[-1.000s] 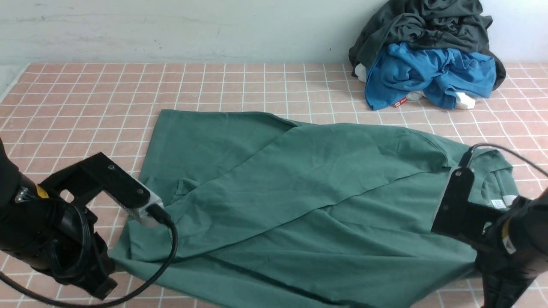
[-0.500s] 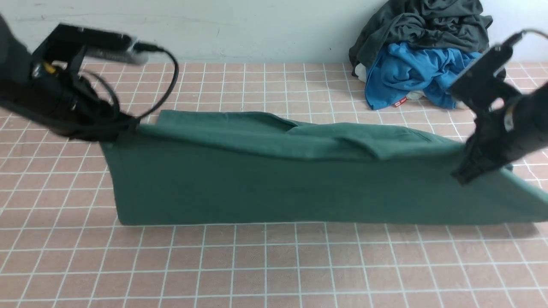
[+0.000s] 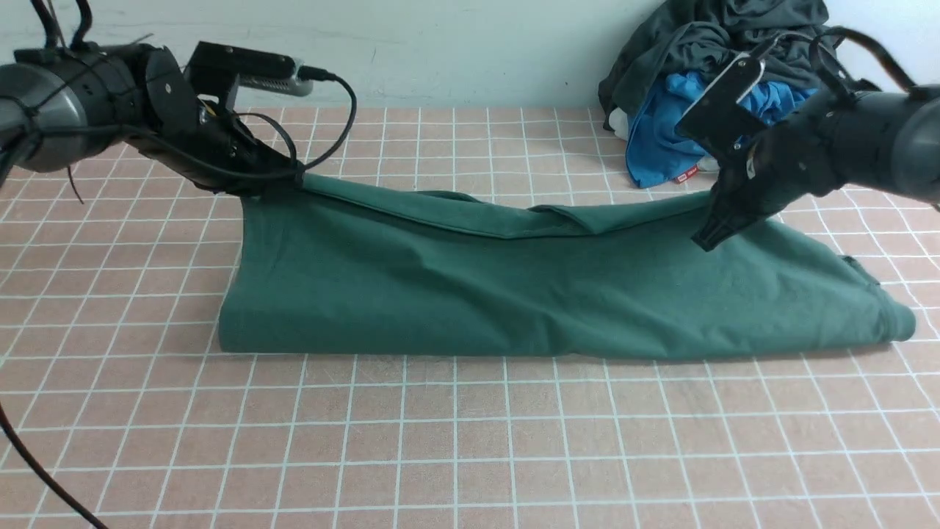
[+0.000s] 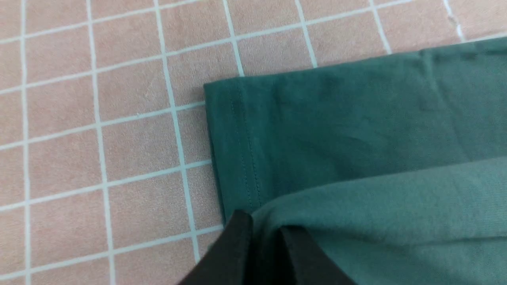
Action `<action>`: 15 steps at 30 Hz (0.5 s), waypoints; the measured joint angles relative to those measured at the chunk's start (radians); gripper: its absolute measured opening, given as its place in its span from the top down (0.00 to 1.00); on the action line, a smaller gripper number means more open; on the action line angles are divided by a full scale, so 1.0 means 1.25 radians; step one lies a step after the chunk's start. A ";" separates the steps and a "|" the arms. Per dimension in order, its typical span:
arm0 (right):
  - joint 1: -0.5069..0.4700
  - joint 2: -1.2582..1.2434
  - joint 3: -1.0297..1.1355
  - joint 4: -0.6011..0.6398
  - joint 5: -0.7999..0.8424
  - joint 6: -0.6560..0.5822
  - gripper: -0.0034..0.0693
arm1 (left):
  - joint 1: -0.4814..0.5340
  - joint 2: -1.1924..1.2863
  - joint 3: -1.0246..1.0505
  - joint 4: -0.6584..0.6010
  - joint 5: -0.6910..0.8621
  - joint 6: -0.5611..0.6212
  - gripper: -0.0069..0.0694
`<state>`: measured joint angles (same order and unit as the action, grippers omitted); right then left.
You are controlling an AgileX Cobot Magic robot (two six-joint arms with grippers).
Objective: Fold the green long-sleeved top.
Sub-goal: Use both arms to drag the lower edge of the fabric forward and fold it over the upper edge
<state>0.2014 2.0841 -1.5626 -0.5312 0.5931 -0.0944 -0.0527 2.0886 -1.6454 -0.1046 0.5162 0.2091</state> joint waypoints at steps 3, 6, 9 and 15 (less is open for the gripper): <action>0.000 0.025 -0.028 -0.025 0.022 0.060 0.78 | 0.010 0.045 -0.026 0.000 -0.015 -0.009 0.65; 0.000 0.028 -0.065 -0.037 0.086 0.154 0.70 | 0.019 0.059 -0.040 0.000 -0.021 -0.051 0.47; 0.004 0.022 -0.126 -0.030 0.208 0.256 0.66 | 0.021 0.053 -0.046 0.000 -0.010 -0.089 0.37; 0.047 0.019 -0.179 0.059 0.320 0.226 0.65 | 0.001 0.021 -0.047 0.000 0.039 -0.099 0.37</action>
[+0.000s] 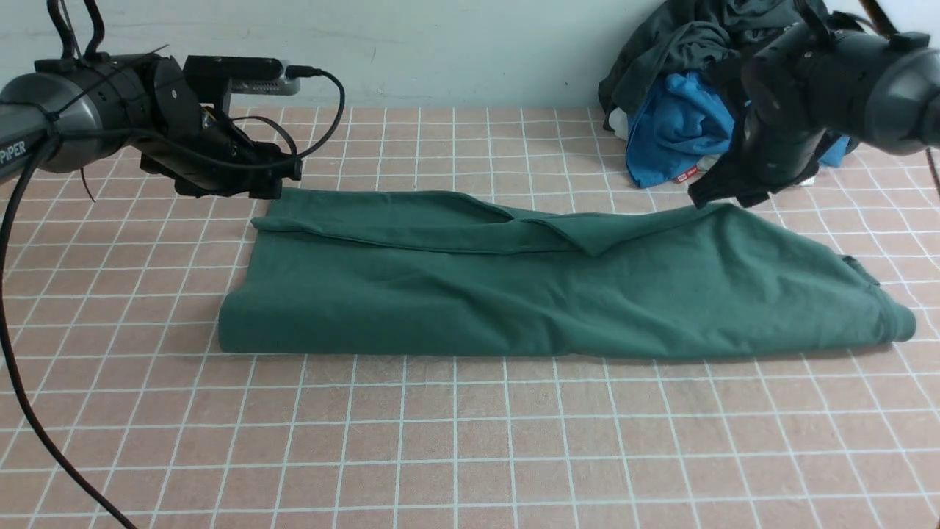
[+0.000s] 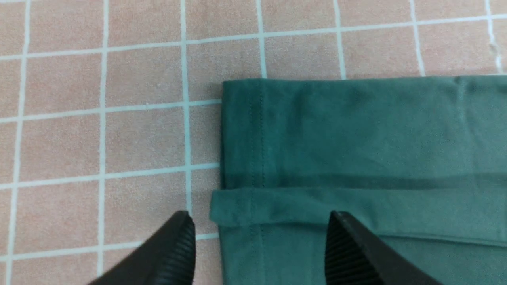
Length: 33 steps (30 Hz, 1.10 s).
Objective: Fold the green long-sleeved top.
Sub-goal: Use both arms to drag the lower edge of the fabric forward and fold it over the upper edge
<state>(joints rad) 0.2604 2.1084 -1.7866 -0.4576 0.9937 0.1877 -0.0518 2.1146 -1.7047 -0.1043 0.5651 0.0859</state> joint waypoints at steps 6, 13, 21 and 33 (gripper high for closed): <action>0.045 0.017 -0.004 0.288 -0.011 -0.279 0.69 | -0.056 -0.005 0.000 -0.015 0.052 0.006 0.47; 0.052 0.128 -0.004 0.585 -0.129 -0.636 0.94 | -0.120 0.052 -0.001 -0.019 0.078 0.100 0.65; 0.015 0.171 -0.006 0.575 -0.482 -0.470 0.97 | -0.129 0.060 0.000 -0.047 0.051 0.142 0.90; -0.018 0.140 -0.168 0.394 -0.070 -0.292 0.96 | -0.114 0.083 -0.016 -0.018 -0.004 0.143 0.91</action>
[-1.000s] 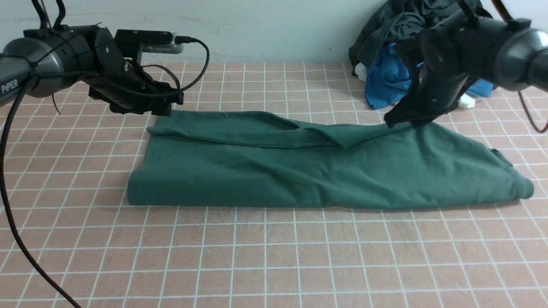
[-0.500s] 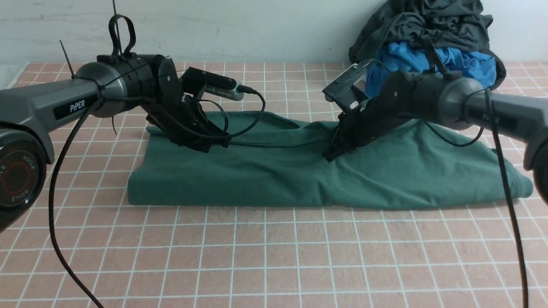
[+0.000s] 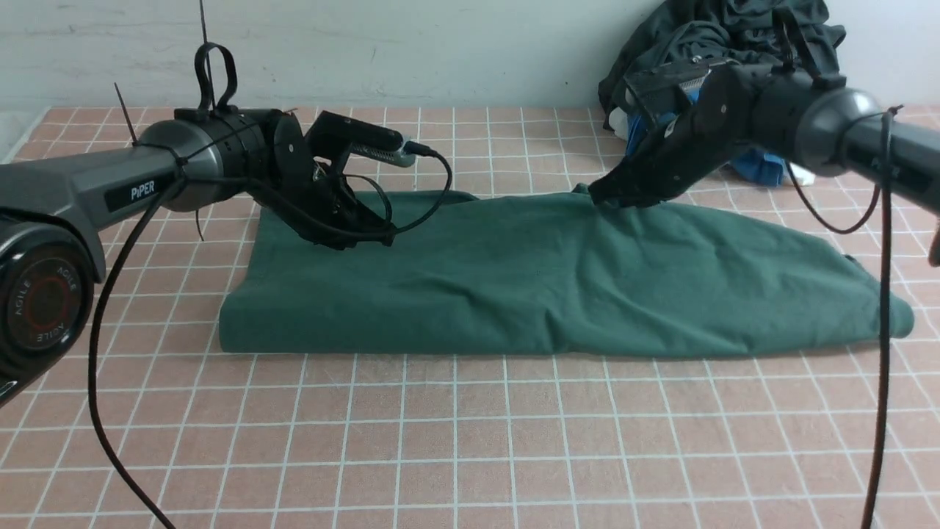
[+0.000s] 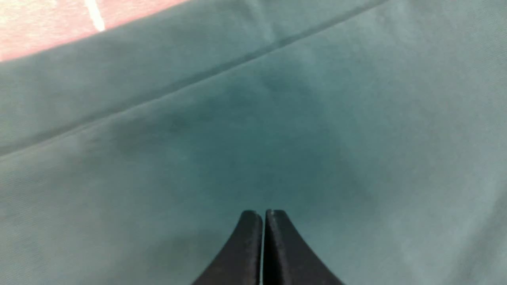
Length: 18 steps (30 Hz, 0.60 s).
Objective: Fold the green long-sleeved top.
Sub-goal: Use both arms to drag the lower edge of the fabric forward and fold it over the upper edge, then use the right arm to clamp the right edge of the fabric
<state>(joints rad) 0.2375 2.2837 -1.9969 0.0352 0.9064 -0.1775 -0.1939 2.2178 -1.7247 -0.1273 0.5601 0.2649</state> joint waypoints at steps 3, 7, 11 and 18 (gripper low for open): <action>-0.004 -0.057 -0.020 -0.095 0.170 0.005 0.96 | 0.018 -0.039 -0.017 0.034 0.092 0.006 0.91; -0.057 -0.153 -0.029 -0.145 0.253 0.048 0.95 | 0.055 -0.170 -0.018 0.049 0.191 0.018 0.91; -0.180 -0.195 -0.024 -0.087 0.261 0.056 0.87 | 0.104 -0.372 0.043 -0.083 0.222 0.036 0.91; -0.329 -0.151 0.115 0.004 0.263 0.062 0.49 | 0.113 -0.692 0.391 -0.383 0.162 0.286 0.91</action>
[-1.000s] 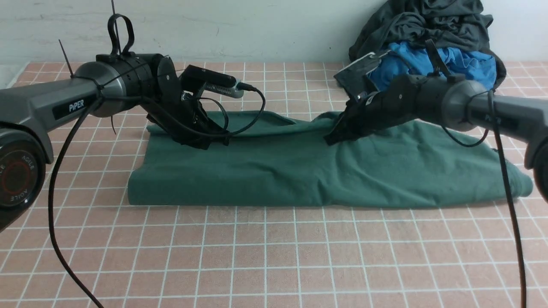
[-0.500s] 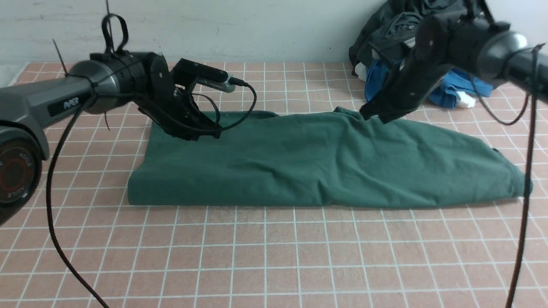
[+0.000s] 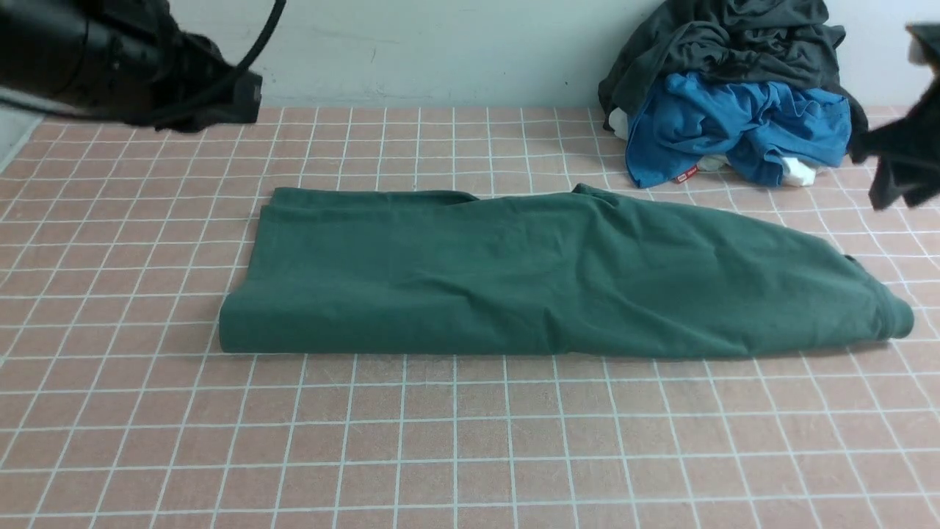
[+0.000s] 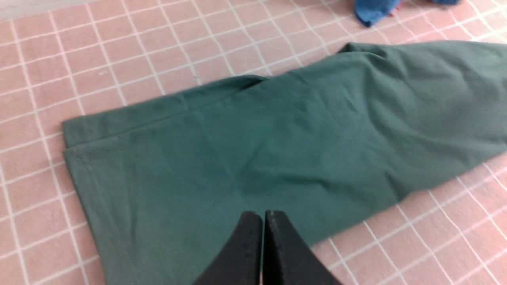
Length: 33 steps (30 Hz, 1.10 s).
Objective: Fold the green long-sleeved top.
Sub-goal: Use the right arm to clamp the right edge of the fabric, then use the right arm to drag the right edge of the fabric to the left and folds it over the left edge
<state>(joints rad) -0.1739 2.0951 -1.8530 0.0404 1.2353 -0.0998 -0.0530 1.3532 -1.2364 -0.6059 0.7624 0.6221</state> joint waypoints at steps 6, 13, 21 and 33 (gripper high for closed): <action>-0.032 0.084 0.041 0.010 -0.007 0.051 0.25 | 0.000 -0.180 0.215 -0.036 -0.064 0.069 0.91; -0.020 0.142 0.037 0.041 -0.016 0.032 0.38 | 0.000 -0.351 0.316 0.102 -0.063 0.057 0.91; -0.012 0.142 -0.006 0.009 -0.003 -0.012 0.88 | 0.000 -0.398 0.387 0.286 -0.015 -0.098 0.91; 0.029 -0.101 -0.088 0.043 0.006 0.047 0.93 | 0.000 -0.397 0.510 0.372 -0.167 -0.321 0.91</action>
<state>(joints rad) -0.1373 1.9694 -1.9631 0.0939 1.2432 -0.0414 -0.0530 0.8567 -0.5992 -0.1409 0.5531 0.2207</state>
